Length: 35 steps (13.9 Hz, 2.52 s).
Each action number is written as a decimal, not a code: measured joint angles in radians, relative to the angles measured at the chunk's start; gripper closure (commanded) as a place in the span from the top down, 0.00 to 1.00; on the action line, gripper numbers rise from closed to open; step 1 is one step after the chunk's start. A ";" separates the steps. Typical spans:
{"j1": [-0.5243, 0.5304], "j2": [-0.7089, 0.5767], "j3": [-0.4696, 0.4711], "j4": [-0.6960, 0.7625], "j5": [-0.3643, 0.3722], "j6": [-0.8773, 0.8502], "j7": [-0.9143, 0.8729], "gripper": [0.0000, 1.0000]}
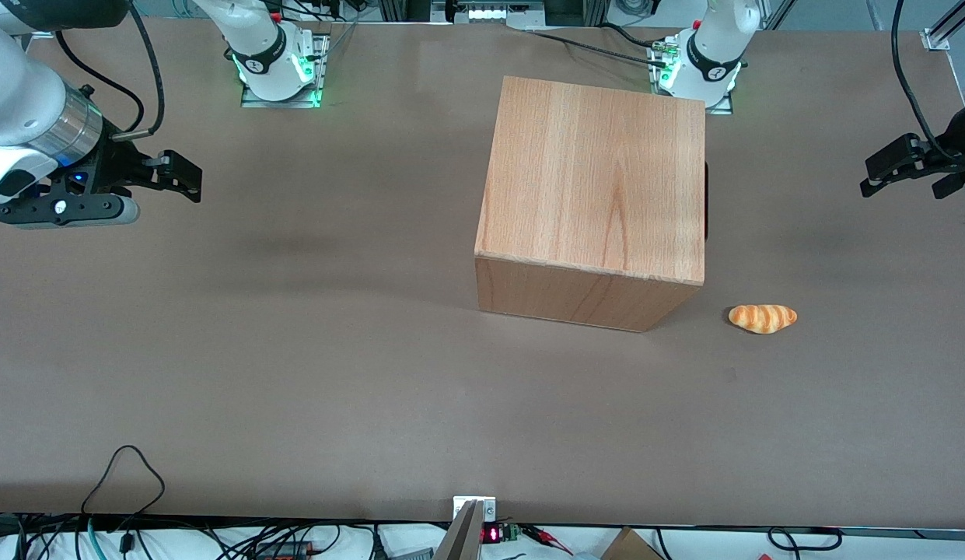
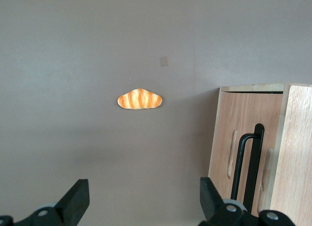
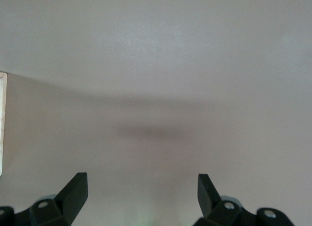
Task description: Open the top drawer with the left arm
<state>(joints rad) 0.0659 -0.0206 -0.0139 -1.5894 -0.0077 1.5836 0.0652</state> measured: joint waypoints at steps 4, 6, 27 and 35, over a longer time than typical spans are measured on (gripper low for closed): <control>-0.003 0.000 -0.006 0.002 0.048 0.000 0.002 1.00; -0.003 0.000 -0.006 0.001 0.048 -0.001 0.002 1.00; -0.010 0.022 -0.062 -0.459 -0.327 0.321 0.002 1.00; -0.013 0.023 -0.097 -0.501 -0.328 0.353 0.005 1.00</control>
<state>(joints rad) 0.0525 0.0026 -0.1107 -2.0902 -0.3353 1.9363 0.0701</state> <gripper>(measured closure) 0.000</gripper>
